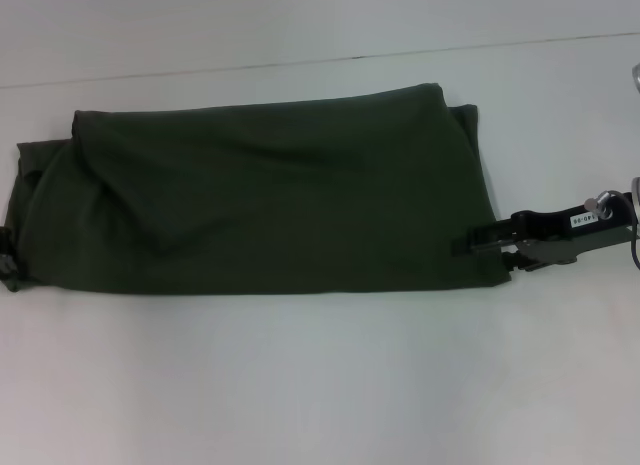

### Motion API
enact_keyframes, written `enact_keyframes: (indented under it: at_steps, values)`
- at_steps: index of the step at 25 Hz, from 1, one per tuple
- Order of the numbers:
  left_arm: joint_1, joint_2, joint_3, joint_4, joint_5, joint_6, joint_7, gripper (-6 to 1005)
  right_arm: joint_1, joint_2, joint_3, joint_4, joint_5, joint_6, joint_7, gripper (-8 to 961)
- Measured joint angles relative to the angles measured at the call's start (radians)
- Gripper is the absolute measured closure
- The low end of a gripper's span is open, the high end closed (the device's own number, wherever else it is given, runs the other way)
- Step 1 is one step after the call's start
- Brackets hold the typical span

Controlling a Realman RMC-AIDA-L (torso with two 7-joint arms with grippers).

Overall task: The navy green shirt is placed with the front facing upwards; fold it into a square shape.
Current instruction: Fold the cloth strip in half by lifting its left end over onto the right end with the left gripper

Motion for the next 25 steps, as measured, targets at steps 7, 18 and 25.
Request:
enact_keyframes:
  at_steps: [7,18,25]
  values:
    - [-0.002,0.0,0.0,0.0,0.0,0.0,0.0,969,-0.004,0.0,-0.041,0.002,-0.006,0.02,0.011,26]
    - [-0.006,0.0,0.0,0.0,0.0,0.003,0.0,970,-0.001,0.0,-0.045,0.014,-0.009,0.034,0.015,58]
    - [-0.006,0.0,0.0,0.001,0.0,0.005,0.0,970,0.001,-0.003,-0.054,0.004,-0.014,0.019,0.001,262]
